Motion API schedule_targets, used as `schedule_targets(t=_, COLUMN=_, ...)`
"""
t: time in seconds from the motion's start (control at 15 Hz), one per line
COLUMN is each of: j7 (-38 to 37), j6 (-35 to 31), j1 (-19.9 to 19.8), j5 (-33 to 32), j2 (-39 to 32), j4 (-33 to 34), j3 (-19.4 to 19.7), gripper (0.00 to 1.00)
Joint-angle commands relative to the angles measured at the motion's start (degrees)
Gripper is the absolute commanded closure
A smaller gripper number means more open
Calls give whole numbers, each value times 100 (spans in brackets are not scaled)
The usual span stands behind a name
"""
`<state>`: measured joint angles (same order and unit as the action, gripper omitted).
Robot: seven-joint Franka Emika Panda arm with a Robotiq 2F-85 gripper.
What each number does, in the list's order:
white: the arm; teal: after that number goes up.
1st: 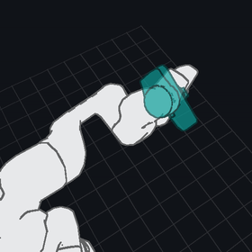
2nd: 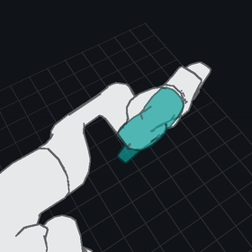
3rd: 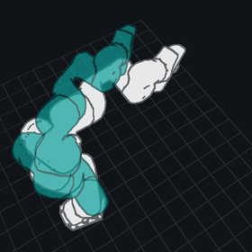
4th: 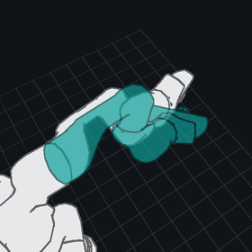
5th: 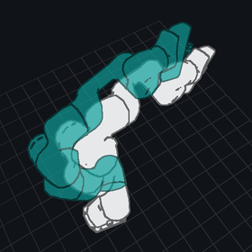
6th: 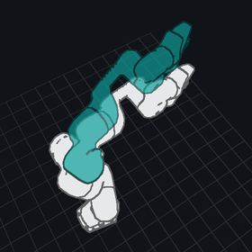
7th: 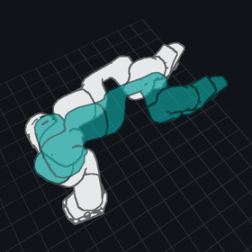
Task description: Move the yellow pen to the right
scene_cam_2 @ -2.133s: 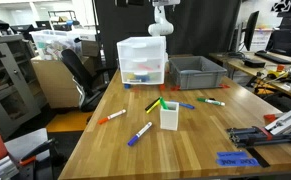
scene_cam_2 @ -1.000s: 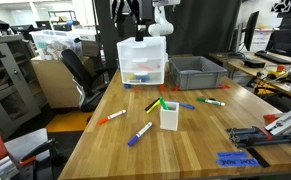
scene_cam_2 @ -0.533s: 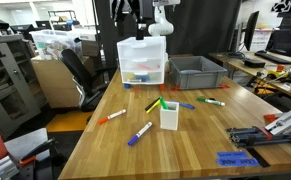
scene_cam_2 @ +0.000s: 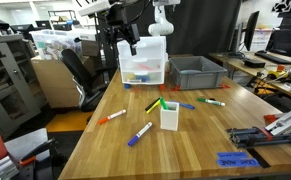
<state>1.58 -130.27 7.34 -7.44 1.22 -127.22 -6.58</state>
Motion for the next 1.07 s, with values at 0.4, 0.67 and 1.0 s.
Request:
schedule_targets(t=0.4, j7=-890, j6=-1594, j1=80, j5=-1065, j2=-1647, j4=211, j3=252, gripper=0)
schedule_targets(t=0.67, j7=-301, j6=-1435, j1=-57, j5=-307, j2=-2131, j4=465, j3=26, gripper=0)
schedule_targets(t=1.0, j7=-432, j6=-1566, j1=82, j5=-376, j2=-2124, j4=412, j3=157, gripper=0)
